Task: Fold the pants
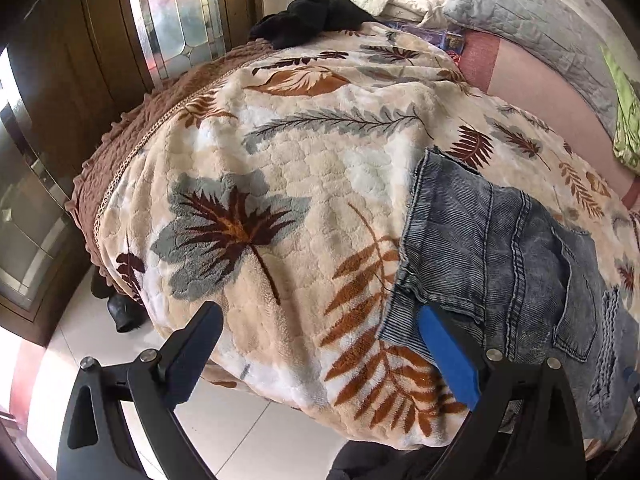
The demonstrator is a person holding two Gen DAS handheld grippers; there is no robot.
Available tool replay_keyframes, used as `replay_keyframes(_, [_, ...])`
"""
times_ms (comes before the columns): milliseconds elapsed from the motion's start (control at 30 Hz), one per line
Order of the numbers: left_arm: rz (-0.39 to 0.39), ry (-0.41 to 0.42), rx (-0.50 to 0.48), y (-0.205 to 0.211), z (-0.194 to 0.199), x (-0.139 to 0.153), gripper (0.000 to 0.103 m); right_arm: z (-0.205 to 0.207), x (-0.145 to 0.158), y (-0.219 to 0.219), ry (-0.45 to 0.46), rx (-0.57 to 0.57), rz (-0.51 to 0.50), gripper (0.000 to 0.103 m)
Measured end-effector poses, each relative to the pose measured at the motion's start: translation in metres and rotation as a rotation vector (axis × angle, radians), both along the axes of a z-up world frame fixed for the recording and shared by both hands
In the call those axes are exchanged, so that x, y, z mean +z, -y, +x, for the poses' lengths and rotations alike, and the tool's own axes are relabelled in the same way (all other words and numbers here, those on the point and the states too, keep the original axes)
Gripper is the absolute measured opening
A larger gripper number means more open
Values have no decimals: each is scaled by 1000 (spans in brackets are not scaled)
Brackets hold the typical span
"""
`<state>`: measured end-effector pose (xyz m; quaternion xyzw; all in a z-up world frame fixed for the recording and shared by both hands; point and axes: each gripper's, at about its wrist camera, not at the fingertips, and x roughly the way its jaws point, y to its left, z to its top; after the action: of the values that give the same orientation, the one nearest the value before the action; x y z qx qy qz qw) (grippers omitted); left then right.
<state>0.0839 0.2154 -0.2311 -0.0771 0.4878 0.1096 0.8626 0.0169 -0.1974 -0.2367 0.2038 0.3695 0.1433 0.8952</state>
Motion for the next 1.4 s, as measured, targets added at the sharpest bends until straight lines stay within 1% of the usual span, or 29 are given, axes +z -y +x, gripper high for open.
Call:
replay_keyframes(133, [-97,-27,4,-10,0,-4,98,2,0,0,1,2,3,66])
replay_keyframes(300, [-180,-56,15,-7,-6,-15,98,1,1,-1,5,9,5,66])
replay_keyframes(367, [-193,-63,3,-1,-6,-17,98,1,1,0,5,8,7,66])
replay_keyframes(500, [-191,-72,-22,14,-5,-19,98,-1,3,3,13,1,16,66])
replay_keyframes(633, [-225,-72,-39,21,2,-21,98,-2,4,3,15,0,16,66])
replay_keyframes(733, [-257,-82,-45,22,18,-30,98,-1,3,2,12,4,15,66])
replay_keyframes(833, [-324,-120,-46,20,36,-42,98,-1,3,2,10,5,12,66])
replay_keyframes(933, [-314,-110,-74,23,49,-36,98,0,2,1,7,5,9,66])
replay_keyframes(967, [-323,-107,-92,24,52,-33,96,0,2,1,8,5,10,66])
replay_keyframes(1000, [-334,-110,-109,25,54,-31,84,1,3,1,8,5,10,66])
replay_keyframes(1033, [-344,-121,-124,26,55,-30,70,1,2,1,9,5,11,66])
replay_keyframes(1067, [-353,-134,-140,28,57,-31,68,1,2,1,10,5,13,66])
replay_keyframes(1100, [-345,-137,-143,29,57,-30,68,1,2,1,10,4,13,66])
replay_keyframes(1133, [-339,-137,-147,29,57,-29,65,1,2,2,10,4,15,66])
replay_keyframes(1167, [-329,-135,-149,29,56,-28,61,2,2,2,10,3,18,66])
replay_keyframes(1233, [-308,-122,-151,29,55,-23,48,1,3,4,10,0,19,66])
replay_keyframes(1267, [-302,-116,-157,29,55,-20,45,1,3,4,11,0,19,66])
replay_keyframes(1300, [-297,-114,-163,28,55,-18,40,1,4,4,11,0,19,66])
replay_keyframes(1400, [-310,-115,-180,29,59,-10,32,1,3,5,10,-4,17,66])
